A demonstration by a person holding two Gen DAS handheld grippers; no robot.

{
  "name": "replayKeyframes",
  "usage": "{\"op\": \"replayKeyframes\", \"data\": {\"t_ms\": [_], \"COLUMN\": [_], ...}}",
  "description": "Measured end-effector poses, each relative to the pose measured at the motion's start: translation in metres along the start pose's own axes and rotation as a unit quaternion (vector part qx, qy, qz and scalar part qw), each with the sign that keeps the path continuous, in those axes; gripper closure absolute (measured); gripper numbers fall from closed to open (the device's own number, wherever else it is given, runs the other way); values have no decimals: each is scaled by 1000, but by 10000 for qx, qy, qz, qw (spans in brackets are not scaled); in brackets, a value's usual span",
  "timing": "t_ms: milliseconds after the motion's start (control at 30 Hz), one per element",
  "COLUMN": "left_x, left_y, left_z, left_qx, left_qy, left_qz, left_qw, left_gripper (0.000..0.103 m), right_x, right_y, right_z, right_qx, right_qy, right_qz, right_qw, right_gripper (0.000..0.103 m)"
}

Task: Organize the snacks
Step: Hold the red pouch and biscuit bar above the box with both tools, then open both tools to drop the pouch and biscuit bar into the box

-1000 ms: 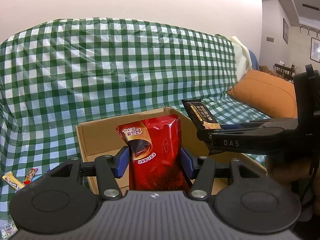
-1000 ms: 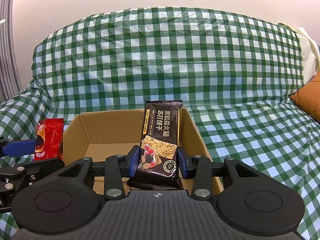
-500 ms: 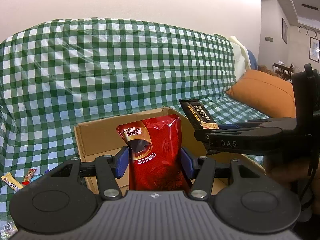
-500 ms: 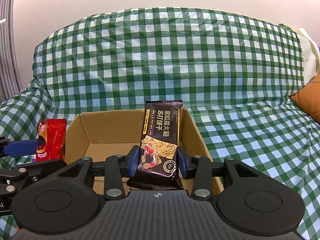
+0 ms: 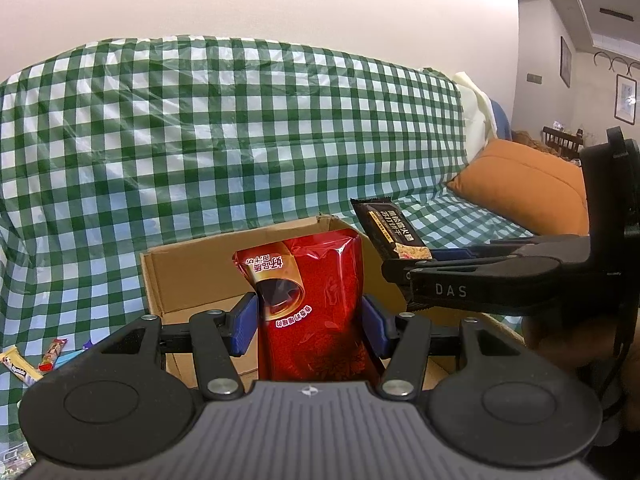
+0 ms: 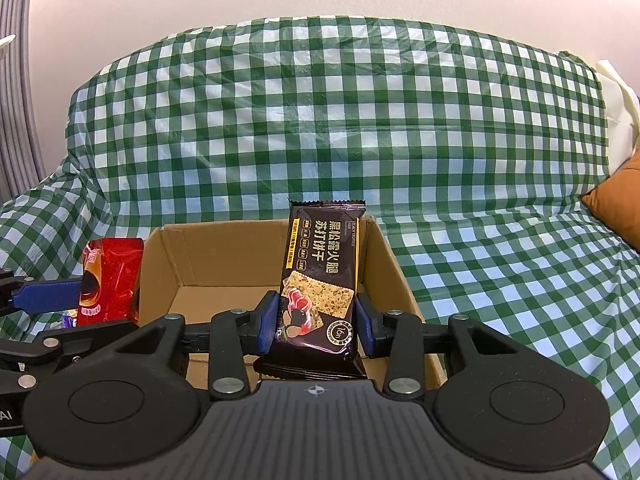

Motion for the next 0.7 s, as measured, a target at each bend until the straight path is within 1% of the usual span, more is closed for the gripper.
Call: {"op": "replayKeyframes", "data": {"t_ms": [133, 200, 233, 267, 300, 333, 367, 400, 467, 500, 567, 633, 700], "left_x": [-1, -1, -3, -5, -5, -5, -5, -5, -8, -10, -15, -20, -26], "left_y": [1, 2, 2, 2, 3, 5, 5, 6, 6, 4, 1, -3, -8], "left_z": [-1, -2, -1, 2, 6, 10, 15, 19, 28, 31, 35, 42, 51], "left_qx": [21, 108, 241, 362, 488, 587, 689, 798, 964, 959, 864, 881, 962], "left_qy": [-83, -257, -422, -531, -521, -480, -459, -428, -299, -170, 192, 492, 783], "left_qz": [-16, 16, 115, 176, 153, 130, 130, 151, 240, 313, 483, 693, 943], "left_qw": [10000, 9996, 9987, 9978, 9973, 9970, 9965, 9958, 9946, 9948, 9949, 9925, 9878], "left_gripper": [41, 35, 28, 24, 23, 23, 23, 23, 23, 24, 28, 31, 33], "right_x": [0, 0, 0, 1, 2, 3, 3, 4, 2, 0, -5, -12, -20], "right_y": [0, 0, 0, 0, 1, 1, 2, 2, 1, 0, -3, -8, -12], "right_z": [0, -1, -1, -2, -4, -6, -10, -14, -21, -24, -30, -37, -43], "right_qx": [7, 0, -5, -6, -10, -34, -92, -185, -266, -271, -259, -271, -374], "right_qy": [-3, -4, -27, -83, -192, -318, -362, -376, -469, -533, -714, -916, -979], "right_qz": [-5, -7, -21, -39, -72, -115, -139, -137, -52, 13, 209, 469, 695], "right_qw": [10000, 10000, 10000, 10000, 9998, 9994, 9992, 9990, 9985, 9982, 9969, 9943, 9921], "right_gripper": [61, 60, 60, 50, 42, 30, 24, 24, 24, 24, 25, 25, 27]}}
Point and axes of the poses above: each gripper's, at about its wrist camera, not at the fingertips, and x roughly against the way its jaws point, z to its left, y to its top, the point moved 3 cm from there along -x, roughly the way its jaws point, and after that the axes turned 2 degrees about x, right-handed, at the moved point
